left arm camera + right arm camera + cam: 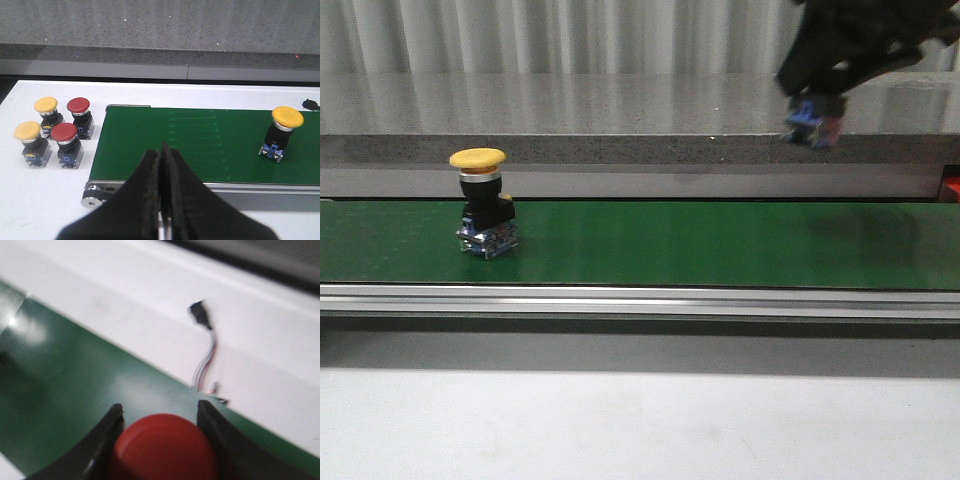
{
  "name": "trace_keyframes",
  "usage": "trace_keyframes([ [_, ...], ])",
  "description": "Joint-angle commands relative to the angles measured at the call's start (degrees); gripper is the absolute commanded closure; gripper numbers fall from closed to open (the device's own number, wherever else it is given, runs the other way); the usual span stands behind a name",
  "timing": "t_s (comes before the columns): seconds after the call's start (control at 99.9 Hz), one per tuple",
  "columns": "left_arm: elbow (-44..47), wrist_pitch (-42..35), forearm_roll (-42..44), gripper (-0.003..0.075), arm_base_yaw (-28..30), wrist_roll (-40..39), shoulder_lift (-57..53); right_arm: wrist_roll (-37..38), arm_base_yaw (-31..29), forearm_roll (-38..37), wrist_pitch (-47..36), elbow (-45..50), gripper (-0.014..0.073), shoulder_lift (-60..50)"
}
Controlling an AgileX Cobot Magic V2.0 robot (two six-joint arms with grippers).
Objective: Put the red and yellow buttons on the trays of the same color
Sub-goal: 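Lower the right gripper, grasp the red button and lift it, then carry the red button to the red tray and lower it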
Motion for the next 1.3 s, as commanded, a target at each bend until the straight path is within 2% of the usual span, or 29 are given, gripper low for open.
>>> trace_keyframes([
  [0.0, -1.63, -4.34, -0.52, 0.0741, -0.41, -0.08, 0.3, 0.38, -7.38, 1.24, -0.87, -4.75, 0.0496, -2.78],
  [0.18, -1.63, -4.34, -0.52, 0.0741, -0.41, -0.08, 0.3, 0.37, -20.42, 1.31, -7.61, -9.04, 0.0496, -0.11],
  [0.421, -1.63, -4.34, -0.52, 0.0741, -0.41, -0.08, 0.3, 0.32, -29.05, 1.31, -13.1, -13.02, 0.0496, 8.37],
  [0.581, -1.63, -4.34, -0.52, 0.0741, -0.41, -0.08, 0.3, 0.27, -30.16, 1.26, -16.31, -14.91, 0.0496, 14.96],
  [0.871, -1.63, -4.34, -0.52, 0.0741, -0.41, -0.08, 0.3, 0.27, -30.16, 1.26, -16.48, -19.86, 0.0496, 24.59],
  [1.292, -1.63, -4.44, -0.52, 0.0741, -0.41, -0.08, 0.3, -0.26, -30.16, 1.26, -17.48, -21.02, 0.0493, 30.75],
])
